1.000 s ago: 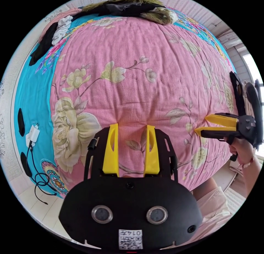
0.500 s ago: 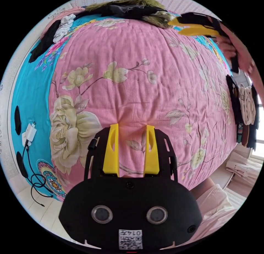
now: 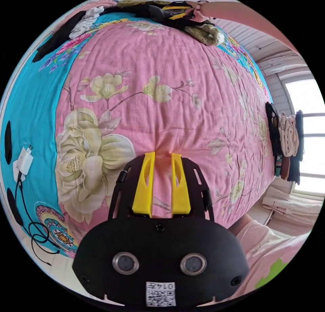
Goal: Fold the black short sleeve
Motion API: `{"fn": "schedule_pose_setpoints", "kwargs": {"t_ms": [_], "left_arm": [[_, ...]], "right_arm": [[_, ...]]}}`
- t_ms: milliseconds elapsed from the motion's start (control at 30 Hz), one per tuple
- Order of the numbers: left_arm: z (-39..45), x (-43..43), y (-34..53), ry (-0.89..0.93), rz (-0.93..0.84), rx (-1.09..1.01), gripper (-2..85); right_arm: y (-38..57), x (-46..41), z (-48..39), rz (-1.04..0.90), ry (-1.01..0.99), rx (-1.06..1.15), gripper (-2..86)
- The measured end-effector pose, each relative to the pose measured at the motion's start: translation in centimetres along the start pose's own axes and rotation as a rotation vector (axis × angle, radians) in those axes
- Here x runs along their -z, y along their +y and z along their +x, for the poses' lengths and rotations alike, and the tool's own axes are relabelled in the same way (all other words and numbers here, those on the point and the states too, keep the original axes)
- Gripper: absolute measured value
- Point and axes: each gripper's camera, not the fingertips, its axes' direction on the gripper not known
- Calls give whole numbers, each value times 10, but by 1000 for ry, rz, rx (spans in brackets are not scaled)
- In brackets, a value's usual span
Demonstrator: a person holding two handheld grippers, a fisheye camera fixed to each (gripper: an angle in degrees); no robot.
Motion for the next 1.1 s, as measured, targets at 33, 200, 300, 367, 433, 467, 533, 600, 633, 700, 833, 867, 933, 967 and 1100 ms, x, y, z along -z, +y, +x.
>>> {"fn": "schedule_pose_setpoints", "kwargs": {"t_ms": [33, 200, 300, 367, 433, 467, 533, 600, 633, 700, 833, 867, 933, 967, 1100], "left_arm": [[1, 0, 0, -6, -1, -13, 82], [10, 0, 1, -64, -7, -51, 89], [12, 1, -1, -69, -24, -51, 92], [14, 2, 0, -77, -27, -49, 93], [16, 2, 1, -89, -30, -55, 94], [18, 2, 1, -98, -32, -62, 95], [21, 3, 2, -107, -35, -68, 98], [24, 4, 4, -112, -36, -76, 105], [26, 4, 5, -108, -38, -84, 120], [32, 6, 6, -80, -47, -91, 151], [62, 9, 12, -160, -84, -144, 189], [68, 12, 16, -170, -78, -148, 191], [74, 17, 25, -153, -51, -139, 190], [76, 19, 33, -139, -47, -131, 189], [83, 21, 58, -150, -67, -129, 186]], "right_arm": [[-1, 0, 1, -1, -17, -4, 84], [5, 21, -13, 42, -21, 107, 17], [25, 47, -20, 33, -73, 184, 10], [41, 71, -18, 34, -87, 221, 8], [57, 98, -15, 25, -115, 270, 6], [71, 118, -13, 21, -135, 313, 6], [97, 148, -12, 2, -153, 389, 5], [141, 184, -12, -70, -159, 491, 7], [153, 192, -11, -93, -150, 512, 6], [207, 218, -1, -193, -36, 558, 5], [296, 239, 42, -353, 51, 421, 8], [326, 241, 58, -414, 66, 366, 10], [371, 235, 82, -508, 143, 308, 15], [397, 228, 98, -592, 181, 294, 19], [427, 253, 135, -478, 193, 203, 49]]}}
